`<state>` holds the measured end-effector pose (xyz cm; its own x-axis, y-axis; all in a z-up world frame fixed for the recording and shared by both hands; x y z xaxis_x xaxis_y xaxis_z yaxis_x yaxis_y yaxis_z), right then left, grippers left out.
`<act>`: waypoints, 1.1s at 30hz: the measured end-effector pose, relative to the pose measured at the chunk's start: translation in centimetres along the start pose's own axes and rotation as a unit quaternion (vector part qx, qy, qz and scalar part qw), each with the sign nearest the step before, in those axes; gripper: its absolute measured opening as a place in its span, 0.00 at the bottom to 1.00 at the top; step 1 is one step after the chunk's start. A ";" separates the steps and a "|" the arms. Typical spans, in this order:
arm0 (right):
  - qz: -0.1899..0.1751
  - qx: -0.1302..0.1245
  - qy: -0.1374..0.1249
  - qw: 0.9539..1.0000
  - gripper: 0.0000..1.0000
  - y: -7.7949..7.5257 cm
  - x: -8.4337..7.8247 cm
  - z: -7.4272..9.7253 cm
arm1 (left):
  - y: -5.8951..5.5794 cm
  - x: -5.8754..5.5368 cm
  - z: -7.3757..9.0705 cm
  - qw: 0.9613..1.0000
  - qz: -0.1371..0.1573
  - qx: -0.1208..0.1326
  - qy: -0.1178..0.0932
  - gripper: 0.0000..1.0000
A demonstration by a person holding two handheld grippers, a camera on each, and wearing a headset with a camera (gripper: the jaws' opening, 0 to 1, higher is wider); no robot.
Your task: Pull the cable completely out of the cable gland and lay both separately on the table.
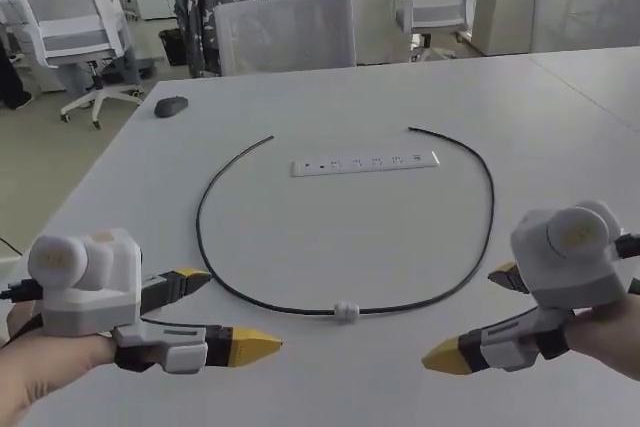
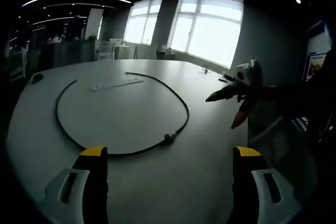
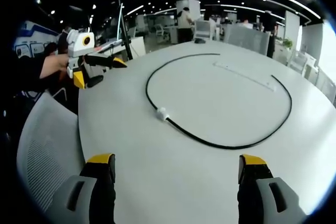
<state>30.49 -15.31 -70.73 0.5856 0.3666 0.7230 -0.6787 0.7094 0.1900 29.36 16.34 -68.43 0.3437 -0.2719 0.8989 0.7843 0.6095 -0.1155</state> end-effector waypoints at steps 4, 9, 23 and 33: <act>0.000 0.001 0.003 1.000 0.98 0.0 -0.1 -0.1 | 0.0 -0.1 0.0 1.000 0.000 0.000 0.002 0.99; -0.002 0.003 0.004 1.000 0.98 0.0 -0.1 -0.3 | 0.0 -0.2 -0.2 1.000 0.001 -0.001 0.004 0.99; -0.002 0.004 0.009 1.000 0.97 -0.1 -0.2 -0.7 | 0.1 -0.3 -0.6 1.000 -0.001 -0.003 0.006 0.99; 0.040 0.034 -0.004 0.999 0.84 1.0 1.3 -2.0 | -0.1 -0.1 -1.3 0.999 -0.034 -0.006 0.012 0.99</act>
Point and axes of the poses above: the centre of the closed fingertips' face, and the gripper's own axes: z roughly backward along the fingers, y roughly to its left, x roughly out of its top, the point moved 8 cm from there along z, roughly backward along the fingers, and after that the axes turned 8 degrees about -z, right-handed, at the moved point
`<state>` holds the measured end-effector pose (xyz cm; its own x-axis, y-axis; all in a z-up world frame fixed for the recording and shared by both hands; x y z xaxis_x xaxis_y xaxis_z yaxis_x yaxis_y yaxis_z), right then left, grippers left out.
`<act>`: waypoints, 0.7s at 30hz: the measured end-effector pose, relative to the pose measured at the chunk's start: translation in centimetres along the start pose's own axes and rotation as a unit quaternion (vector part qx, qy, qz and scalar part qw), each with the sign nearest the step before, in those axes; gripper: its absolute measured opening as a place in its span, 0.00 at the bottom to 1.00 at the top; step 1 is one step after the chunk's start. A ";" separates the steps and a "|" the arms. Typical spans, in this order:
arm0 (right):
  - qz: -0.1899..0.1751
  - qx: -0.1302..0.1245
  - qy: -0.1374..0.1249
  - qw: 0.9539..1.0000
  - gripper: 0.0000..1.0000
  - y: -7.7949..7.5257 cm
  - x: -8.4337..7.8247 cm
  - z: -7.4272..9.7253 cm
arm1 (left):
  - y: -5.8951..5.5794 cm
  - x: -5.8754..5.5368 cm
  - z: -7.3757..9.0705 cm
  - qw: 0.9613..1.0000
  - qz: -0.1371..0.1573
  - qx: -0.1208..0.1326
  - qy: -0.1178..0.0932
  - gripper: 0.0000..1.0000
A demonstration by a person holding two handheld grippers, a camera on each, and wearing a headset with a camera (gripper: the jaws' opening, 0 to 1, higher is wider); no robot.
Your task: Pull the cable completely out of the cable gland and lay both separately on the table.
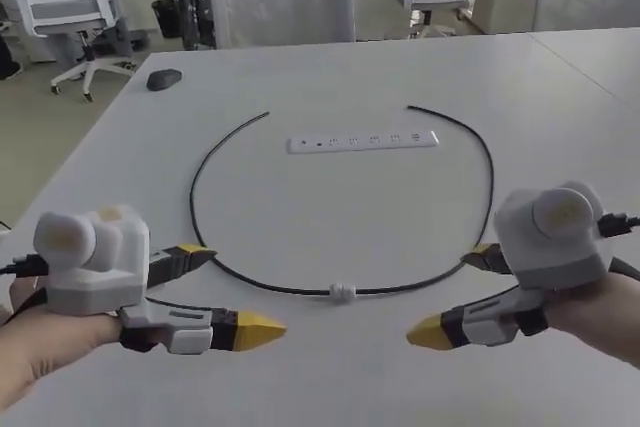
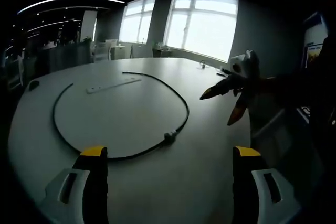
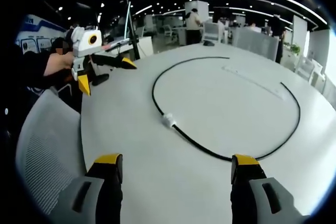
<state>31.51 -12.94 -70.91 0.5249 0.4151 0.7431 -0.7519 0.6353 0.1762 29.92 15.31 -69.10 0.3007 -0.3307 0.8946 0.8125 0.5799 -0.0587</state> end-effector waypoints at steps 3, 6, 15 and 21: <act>0.013 0.014 -0.008 1.000 0.77 0.5 0.6 -0.6 | -0.1 0.0 -0.2 1.000 0.002 -0.004 -0.001 0.99; 0.029 0.022 -0.006 0.999 0.70 0.6 1.2 -1.5 | 0.0 0.1 -0.3 1.000 0.006 -0.002 -0.008 0.97; 0.056 0.055 0.002 0.997 0.48 0.6 2.9 -4.2 | 0.6 0.4 -0.6 1.000 0.012 -0.007 -0.026 0.90; 0.081 0.077 0.002 0.994 0.37 1.0 4.2 -6.0 | 0.6 -0.1 -1.1 0.999 0.017 -0.012 -0.027 0.89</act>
Point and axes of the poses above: the centre of the closed fingertips' face, and the gripper's own axes: z roughly backward along the fingers, y roughly to its left, x roughly out of its top, the point moved 8 cm from there along z, roughly backward along the fingers, and after that the axes turned 8 degrees about -z, right-handed, at the moved point
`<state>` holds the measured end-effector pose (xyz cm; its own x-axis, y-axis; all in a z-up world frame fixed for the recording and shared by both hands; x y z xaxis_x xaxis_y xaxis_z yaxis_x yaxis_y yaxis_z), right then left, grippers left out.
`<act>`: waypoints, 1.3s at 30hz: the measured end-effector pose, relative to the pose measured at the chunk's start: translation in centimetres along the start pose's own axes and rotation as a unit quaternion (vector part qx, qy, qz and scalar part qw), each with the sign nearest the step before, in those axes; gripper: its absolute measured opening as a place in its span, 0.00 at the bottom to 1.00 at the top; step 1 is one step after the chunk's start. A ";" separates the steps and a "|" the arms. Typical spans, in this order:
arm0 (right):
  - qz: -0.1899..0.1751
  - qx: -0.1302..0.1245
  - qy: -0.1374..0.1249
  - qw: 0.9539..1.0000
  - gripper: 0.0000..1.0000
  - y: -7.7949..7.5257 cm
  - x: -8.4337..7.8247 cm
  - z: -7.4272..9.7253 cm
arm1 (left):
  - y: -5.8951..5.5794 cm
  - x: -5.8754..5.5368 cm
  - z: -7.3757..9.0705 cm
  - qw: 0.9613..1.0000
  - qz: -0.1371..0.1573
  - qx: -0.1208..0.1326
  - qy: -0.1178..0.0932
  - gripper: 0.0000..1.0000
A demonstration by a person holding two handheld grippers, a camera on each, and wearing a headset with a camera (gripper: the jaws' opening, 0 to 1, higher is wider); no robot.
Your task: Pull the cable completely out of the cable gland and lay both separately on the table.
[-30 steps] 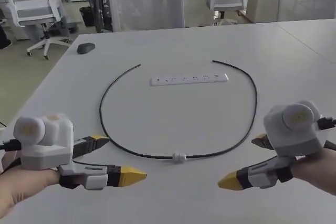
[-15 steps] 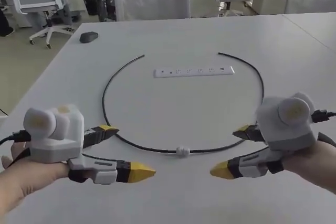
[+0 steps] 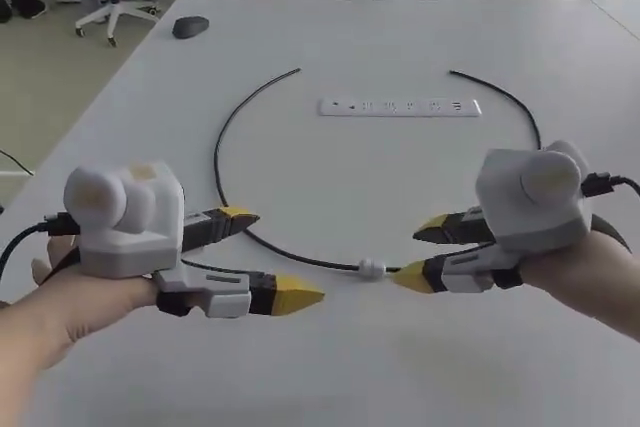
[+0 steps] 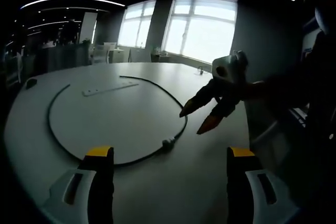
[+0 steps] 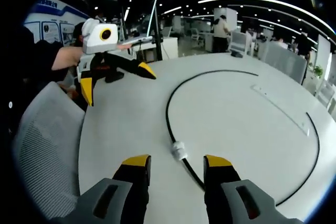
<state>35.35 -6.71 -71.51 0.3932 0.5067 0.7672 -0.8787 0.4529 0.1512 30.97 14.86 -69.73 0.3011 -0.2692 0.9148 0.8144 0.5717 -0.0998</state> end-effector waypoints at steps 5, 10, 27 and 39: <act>0.035 0.008 0.026 0.999 0.34 -0.6 -0.2 -1.6 | 0.0 -0.6 -0.3 1.000 0.009 -0.002 0.000 0.89; 0.065 0.020 0.039 0.997 0.30 -0.6 -0.6 -3.1 | 0.3 -0.8 -0.5 1.000 0.015 0.005 -0.004 0.88; 0.123 0.036 0.065 0.990 0.16 -1.6 -1.7 -5.6 | 0.9 -1.1 -0.9 1.000 0.019 0.002 -0.008 0.86; 0.130 0.036 0.057 0.989 0.09 -1.6 -1.6 -5.7 | 1.0 -1.4 -1.5 1.000 0.013 -0.002 0.001 0.85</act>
Point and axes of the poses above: the centre of the closed fingertips' face, and the gripper's own axes: z roughly backward along the fingers, y roughly to its left, x roughly out of its top, the point moved 8 cm from there along z, roughly backward along the fingers, and after that the axes turned 8 degrees about -z, right-handed, at the moved point
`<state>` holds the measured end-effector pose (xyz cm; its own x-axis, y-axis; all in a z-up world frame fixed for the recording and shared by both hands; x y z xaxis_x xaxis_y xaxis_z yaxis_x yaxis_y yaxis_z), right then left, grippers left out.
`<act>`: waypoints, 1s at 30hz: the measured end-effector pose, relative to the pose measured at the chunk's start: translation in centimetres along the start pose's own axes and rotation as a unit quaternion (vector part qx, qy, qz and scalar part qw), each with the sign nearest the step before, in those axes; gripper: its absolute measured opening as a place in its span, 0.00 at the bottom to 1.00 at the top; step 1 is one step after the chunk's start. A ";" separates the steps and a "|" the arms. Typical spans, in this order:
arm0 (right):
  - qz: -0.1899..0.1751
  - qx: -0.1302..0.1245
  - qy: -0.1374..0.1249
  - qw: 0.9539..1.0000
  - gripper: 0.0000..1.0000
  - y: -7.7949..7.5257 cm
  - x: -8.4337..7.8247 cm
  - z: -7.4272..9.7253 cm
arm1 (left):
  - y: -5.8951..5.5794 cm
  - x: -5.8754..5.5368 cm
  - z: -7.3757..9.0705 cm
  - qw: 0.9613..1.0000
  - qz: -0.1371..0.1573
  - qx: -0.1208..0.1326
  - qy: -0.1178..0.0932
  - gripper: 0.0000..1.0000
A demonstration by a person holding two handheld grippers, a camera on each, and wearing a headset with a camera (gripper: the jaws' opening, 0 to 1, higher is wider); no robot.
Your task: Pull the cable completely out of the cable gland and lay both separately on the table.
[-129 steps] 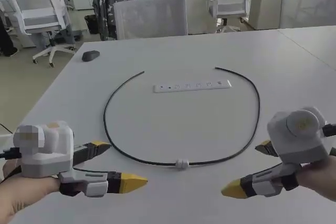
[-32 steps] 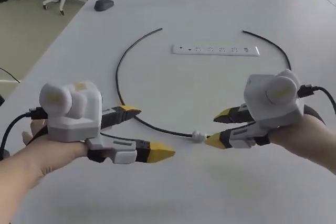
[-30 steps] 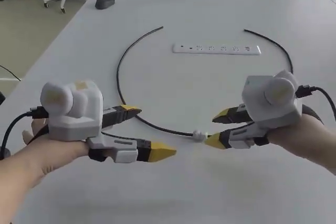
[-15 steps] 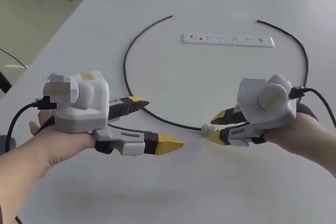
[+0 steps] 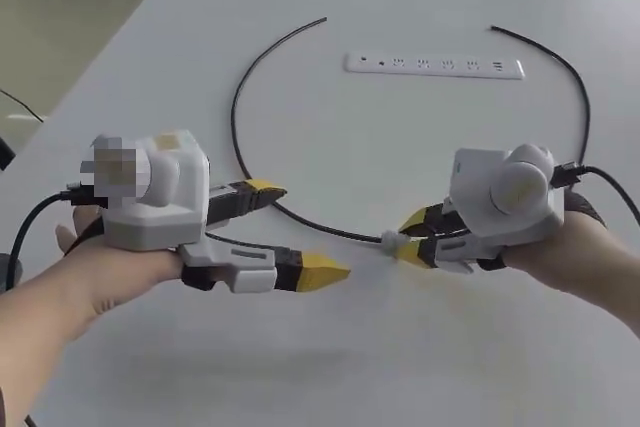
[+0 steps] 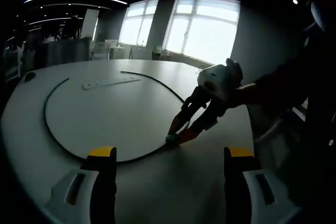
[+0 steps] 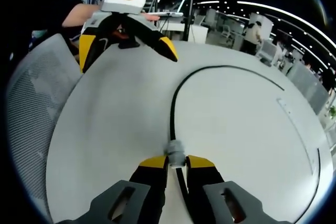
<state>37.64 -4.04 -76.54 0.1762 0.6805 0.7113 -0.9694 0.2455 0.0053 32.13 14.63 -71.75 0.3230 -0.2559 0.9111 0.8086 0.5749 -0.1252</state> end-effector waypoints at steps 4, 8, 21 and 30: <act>-0.002 0.001 -0.003 1.000 0.09 0.0 0.0 0.0 | 0.0 0.2 -0.2 1.000 -0.002 -0.004 -0.002 0.83; -0.017 -0.001 -0.003 1.000 0.08 -0.3 0.0 0.0 | 0.0 0.4 -0.4 1.000 -0.004 -0.008 -0.005 0.83; 0.001 0.004 -0.025 1.000 0.08 0.7 0.9 2.2 | -0.6 1.1 -1.0 0.999 0.012 -0.039 -0.023 0.72; 0.071 0.013 -0.058 0.996 0.07 3.3 2.6 5.3 | -2.3 2.1 -2.0 0.995 0.021 -0.092 -0.030 0.62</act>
<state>33.98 -5.09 -70.92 0.0178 0.6229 0.7821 -0.9874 0.1340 -0.0842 31.98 11.21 -70.36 0.3334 -0.1836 0.9247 0.8732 0.4301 -0.2294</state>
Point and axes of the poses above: the centre of the closed fingertips' face, and the gripper's own axes: z roughly backward along the fingers, y roughly to its left, x roughly out of its top, the point moved 8 cm from there along z, roughly backward along the fingers, and after that the axes turned 8 degrees about -z, right-handed, at the moved point
